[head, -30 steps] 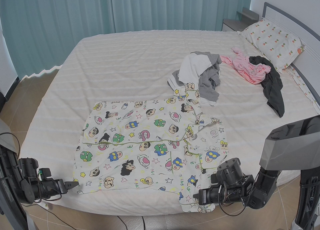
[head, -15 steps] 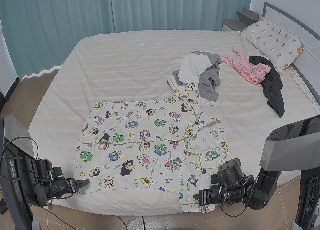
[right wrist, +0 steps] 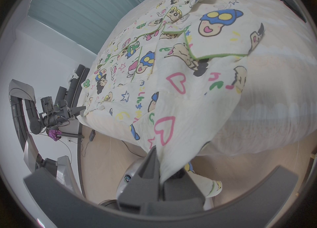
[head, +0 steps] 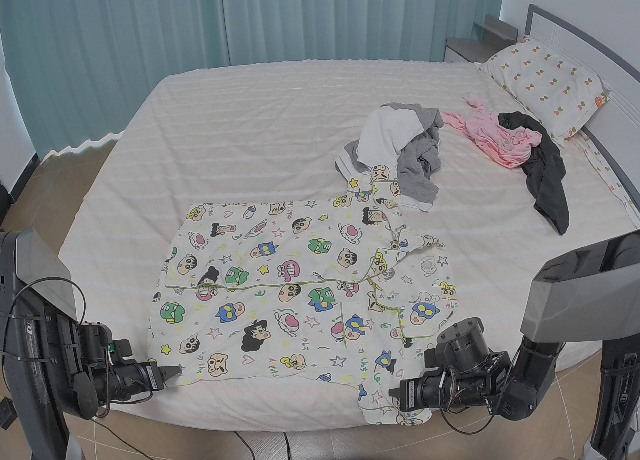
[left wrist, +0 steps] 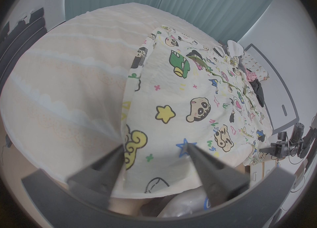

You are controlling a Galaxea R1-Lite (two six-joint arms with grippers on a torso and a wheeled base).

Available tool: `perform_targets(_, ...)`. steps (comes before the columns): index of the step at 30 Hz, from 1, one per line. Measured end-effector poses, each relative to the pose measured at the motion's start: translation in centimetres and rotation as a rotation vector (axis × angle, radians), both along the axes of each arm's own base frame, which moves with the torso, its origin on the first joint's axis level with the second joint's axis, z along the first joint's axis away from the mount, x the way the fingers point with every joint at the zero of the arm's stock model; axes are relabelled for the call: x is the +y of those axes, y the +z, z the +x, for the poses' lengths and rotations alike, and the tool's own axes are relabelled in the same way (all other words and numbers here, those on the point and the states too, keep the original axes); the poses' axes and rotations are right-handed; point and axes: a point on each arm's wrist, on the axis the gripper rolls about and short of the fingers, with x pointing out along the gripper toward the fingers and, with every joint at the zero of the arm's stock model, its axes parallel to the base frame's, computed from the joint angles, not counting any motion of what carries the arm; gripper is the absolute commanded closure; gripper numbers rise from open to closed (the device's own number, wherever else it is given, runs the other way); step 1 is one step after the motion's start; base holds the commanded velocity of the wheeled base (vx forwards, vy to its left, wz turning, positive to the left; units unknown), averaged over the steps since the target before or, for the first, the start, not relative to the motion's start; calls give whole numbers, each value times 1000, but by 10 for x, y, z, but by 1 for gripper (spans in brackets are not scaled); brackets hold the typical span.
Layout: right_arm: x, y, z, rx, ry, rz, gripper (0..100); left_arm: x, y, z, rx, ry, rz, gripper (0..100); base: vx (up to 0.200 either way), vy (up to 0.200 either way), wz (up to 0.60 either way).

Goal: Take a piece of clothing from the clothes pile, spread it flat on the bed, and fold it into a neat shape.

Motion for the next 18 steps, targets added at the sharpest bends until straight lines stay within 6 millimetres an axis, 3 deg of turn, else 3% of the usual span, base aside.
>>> perform_targets(7, -1, 2, -4, -40, -15, 0, 100, -4, 7, -7, -1, -12, 0, 100, 0, 0, 0)
perform_targets(18, -10, 7, -25, -146, -1, 66, 100, -7, 9, -14, 59, -32, 11, 100, 0, 0, 0)
